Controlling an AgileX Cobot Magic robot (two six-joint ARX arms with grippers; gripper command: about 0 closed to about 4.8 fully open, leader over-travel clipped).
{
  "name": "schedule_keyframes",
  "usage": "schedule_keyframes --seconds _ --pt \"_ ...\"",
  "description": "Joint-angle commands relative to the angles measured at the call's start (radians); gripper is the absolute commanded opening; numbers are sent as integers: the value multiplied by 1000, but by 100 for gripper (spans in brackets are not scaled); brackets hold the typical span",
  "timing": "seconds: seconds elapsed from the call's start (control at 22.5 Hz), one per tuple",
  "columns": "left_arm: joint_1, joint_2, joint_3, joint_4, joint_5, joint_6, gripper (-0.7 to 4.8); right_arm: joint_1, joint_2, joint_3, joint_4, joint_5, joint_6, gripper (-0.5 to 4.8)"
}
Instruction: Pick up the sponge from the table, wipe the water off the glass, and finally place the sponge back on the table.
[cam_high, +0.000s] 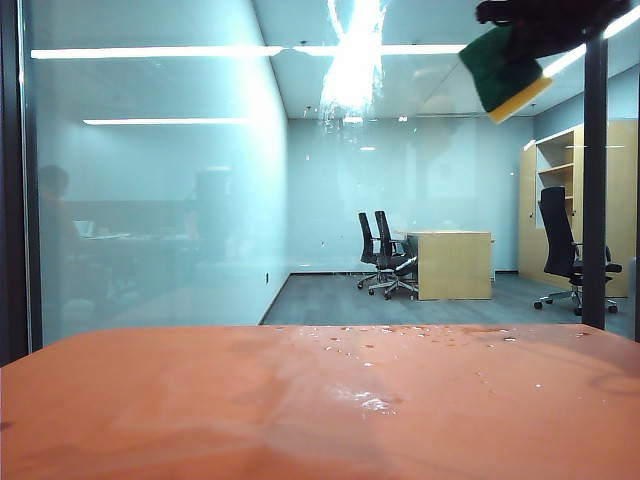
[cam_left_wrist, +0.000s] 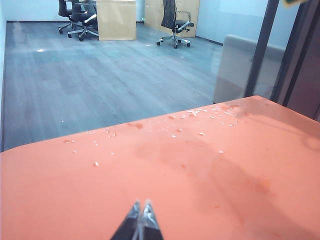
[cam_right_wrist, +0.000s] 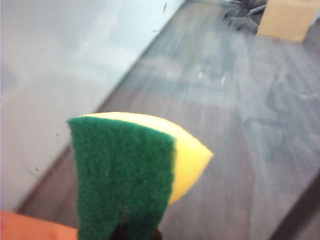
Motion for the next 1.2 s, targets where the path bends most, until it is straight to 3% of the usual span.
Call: schedule_keyframes --seconds 0.04,0.22,0.53,0.8,1.07,1.2 --pt "0 1 3 17 -3 4 -5 -6 -109 -204 183 2 134 -9" --pt "0 1 3 16 -3 4 -5 9 -129 -364 207 -59 289 -9" --pt "0 1 3 16 -3 4 -5 139 -117 -587 404 -67 484 -9" --pt "0 1 3 16 -3 4 -5 238 -11 -615 432 -79 592 -9" --pt "0 1 3 16 -3 4 -5 301 177 -615 534 -202 774 -8" --pt "0 1 3 16 -3 4 -5 313 229 -615 534 -259 809 -8"
